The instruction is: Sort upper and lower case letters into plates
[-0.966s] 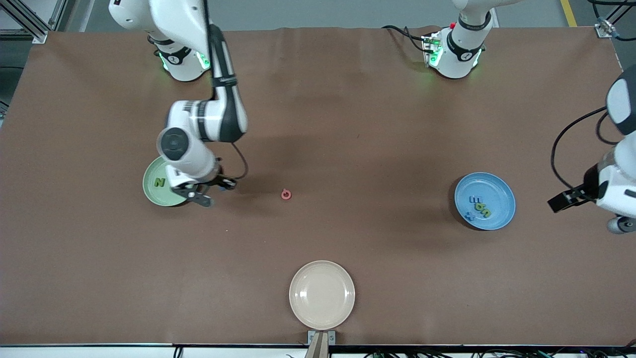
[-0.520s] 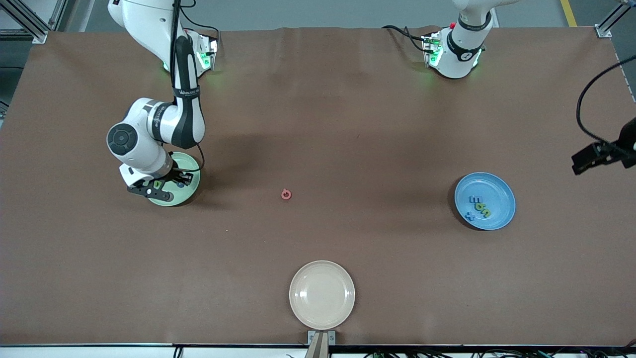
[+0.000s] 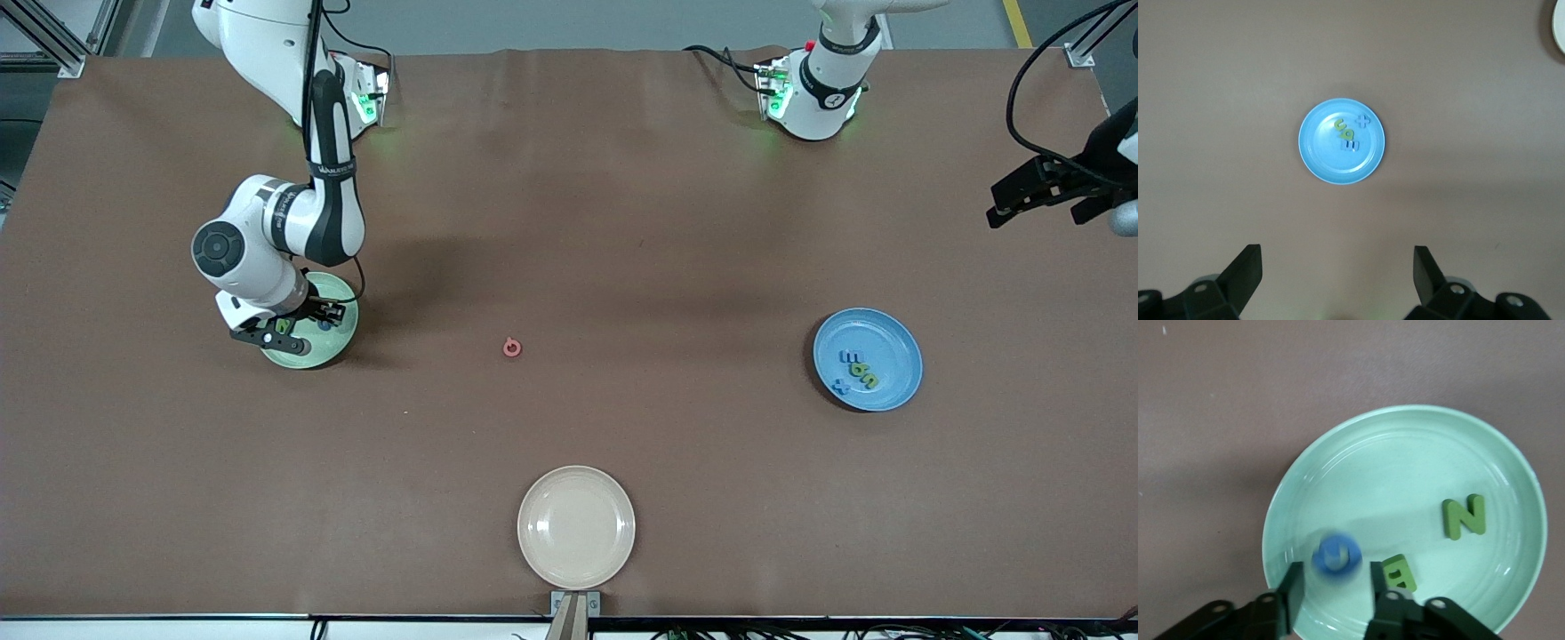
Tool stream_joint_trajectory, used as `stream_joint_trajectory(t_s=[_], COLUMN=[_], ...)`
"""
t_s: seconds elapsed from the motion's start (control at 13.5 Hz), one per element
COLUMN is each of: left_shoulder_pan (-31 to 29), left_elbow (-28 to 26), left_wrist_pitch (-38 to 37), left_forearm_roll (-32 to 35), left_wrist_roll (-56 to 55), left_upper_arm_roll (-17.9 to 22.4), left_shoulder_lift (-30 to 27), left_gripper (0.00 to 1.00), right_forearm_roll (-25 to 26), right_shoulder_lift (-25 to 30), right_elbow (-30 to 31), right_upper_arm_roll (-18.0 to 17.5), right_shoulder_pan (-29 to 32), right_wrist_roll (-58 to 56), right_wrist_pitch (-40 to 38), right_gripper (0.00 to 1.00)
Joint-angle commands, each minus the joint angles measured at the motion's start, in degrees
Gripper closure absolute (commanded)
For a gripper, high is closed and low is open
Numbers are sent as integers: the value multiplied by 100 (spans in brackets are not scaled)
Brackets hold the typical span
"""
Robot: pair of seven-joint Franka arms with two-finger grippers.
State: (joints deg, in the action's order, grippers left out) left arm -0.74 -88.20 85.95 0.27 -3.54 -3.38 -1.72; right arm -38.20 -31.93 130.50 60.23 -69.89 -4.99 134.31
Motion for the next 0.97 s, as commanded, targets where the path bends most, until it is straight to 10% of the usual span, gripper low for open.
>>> stream_joint_trajectory(t_s=[0.0, 0.45, 0.89], left_shoulder_pan=[292, 531, 531], left_elbow=[-216, -242, -268], left_wrist_pitch=[-69, -61, -25], left_forearm_roll=[-53, -88, -71], left_wrist_roll=[222, 188, 47], left_upper_arm_roll=[250, 496, 382], left_shoulder_lift=[-171, -206, -189], left_gripper=[0, 0, 0], right_forearm_roll=[-153, -153, -144], right_shoulder_lift=[152, 161, -444], right_elbow=[81, -629, -2245], right_upper_arm_roll=[-117, -134, -1678], right_shoulder_pan=[90, -454, 35], right_wrist_roll=[-125, 1777, 4345], right_wrist_pitch=[-18, -458, -440], right_gripper=[0, 0, 0])
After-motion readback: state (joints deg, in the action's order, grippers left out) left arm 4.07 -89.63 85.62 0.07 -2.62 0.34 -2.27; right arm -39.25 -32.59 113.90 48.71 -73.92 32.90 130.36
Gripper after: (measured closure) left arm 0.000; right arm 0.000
